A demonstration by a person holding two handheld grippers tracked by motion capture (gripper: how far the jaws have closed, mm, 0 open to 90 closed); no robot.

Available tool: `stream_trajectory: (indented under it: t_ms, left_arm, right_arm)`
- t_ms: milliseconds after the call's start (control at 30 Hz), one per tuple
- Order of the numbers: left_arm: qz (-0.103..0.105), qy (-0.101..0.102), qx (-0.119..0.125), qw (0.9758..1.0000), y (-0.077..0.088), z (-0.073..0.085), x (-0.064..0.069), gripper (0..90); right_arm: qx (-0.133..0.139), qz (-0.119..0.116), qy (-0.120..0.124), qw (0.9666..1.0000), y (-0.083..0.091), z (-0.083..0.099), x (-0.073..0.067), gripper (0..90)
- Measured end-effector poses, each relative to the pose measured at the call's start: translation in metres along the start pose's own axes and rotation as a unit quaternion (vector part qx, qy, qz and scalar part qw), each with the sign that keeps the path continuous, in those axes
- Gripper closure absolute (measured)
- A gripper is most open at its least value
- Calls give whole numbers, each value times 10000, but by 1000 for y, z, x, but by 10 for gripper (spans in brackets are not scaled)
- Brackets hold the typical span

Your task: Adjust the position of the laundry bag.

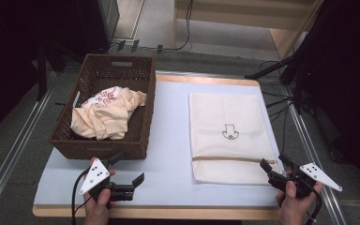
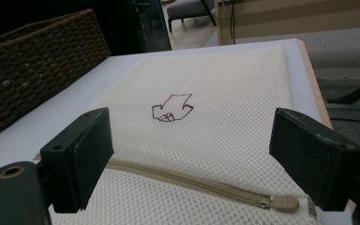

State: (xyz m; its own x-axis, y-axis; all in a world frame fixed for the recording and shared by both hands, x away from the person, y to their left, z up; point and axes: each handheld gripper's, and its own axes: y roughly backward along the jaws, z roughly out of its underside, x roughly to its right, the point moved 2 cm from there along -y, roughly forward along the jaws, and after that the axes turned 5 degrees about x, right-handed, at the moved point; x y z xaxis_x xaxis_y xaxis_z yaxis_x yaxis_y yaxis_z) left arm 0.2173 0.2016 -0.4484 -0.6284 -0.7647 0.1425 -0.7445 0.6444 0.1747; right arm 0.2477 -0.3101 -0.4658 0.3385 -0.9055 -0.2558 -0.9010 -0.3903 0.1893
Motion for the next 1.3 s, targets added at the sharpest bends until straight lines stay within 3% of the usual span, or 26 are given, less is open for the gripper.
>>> stream_trajectory:
  t_ms: [100,167,200,267,367,433,500,567,633,700,767,933,1000,1100,1167,1233,1267,1300]
  left_arm:
    - [116,16,-200,9997,-17,-1,10,0]
    - [259,28,-295,9992,-30,-1,20,0]
    - [335,-4,-387,9987,-42,-1,29,0]
    - [415,-19,-421,9982,-49,0,35,0]
    - [524,-99,-635,9966,-68,2,53,13]
    - [574,-157,-900,9942,-86,8,68,58]
    - [617,-183,-1002,9929,-93,11,74,61]
    - [589,-181,-1164,9913,-104,15,81,76]
    - [461,-146,-1351,9897,-114,19,86,134]
    - [507,-56,-1455,9880,-123,22,91,139]
    - [385,-169,-1634,9857,-129,23,97,146]
    - [455,-215,-1954,9794,-139,27,110,178]
    - [409,-131,-2119,9763,-141,29,112,227]
    - [381,-65,-2239,9738,-144,32,112,299]
    - [332,-14,-2359,9712,-146,34,112,370]
    - [268,-48,-2363,9713,-147,35,113,435]
    - [248,-62,-2359,9714,-148,35,113,520]
    - [252,-44,-2348,9717,-148,35,113,520]
  right_arm:
    - [24,47,-2,10000,-1,-1,3,149]
    - [127,140,-281,9994,-5,-7,13,165]
    - [165,167,-354,9991,-7,-9,17,176]
    - [162,197,-396,9989,-10,-11,20,185]
    - [-18,356,-359,9987,-22,-14,29,198]
    - [-206,575,-425,9972,-30,-8,39,224]
    - [-269,632,-447,9966,-31,-7,42,231]
    - [-422,679,-638,9948,-34,-6,51,254]
    - [-581,700,-788,9927,-37,-5,57,264]
    - [-779,880,-768,9901,-41,-3,60,301]
    - [-917,922,-729,9888,-45,-2,62,311]
    - [-1430,1029,-548,9828,-57,2,60,392]
    - [-1669,1091,-509,9786,-62,6,59,404]
    - [-1894,1229,-364,9735,-67,9,57,441]
    - [-1916,1288,-286,9726,-67,9,56,530]
    - [-1904,1254,-328,9731,-67,10,56,577]
    - [-1897,1258,-343,9731,-67,10,55,644]
    - [-1897,1258,-343,9731,-67,10,55,644]
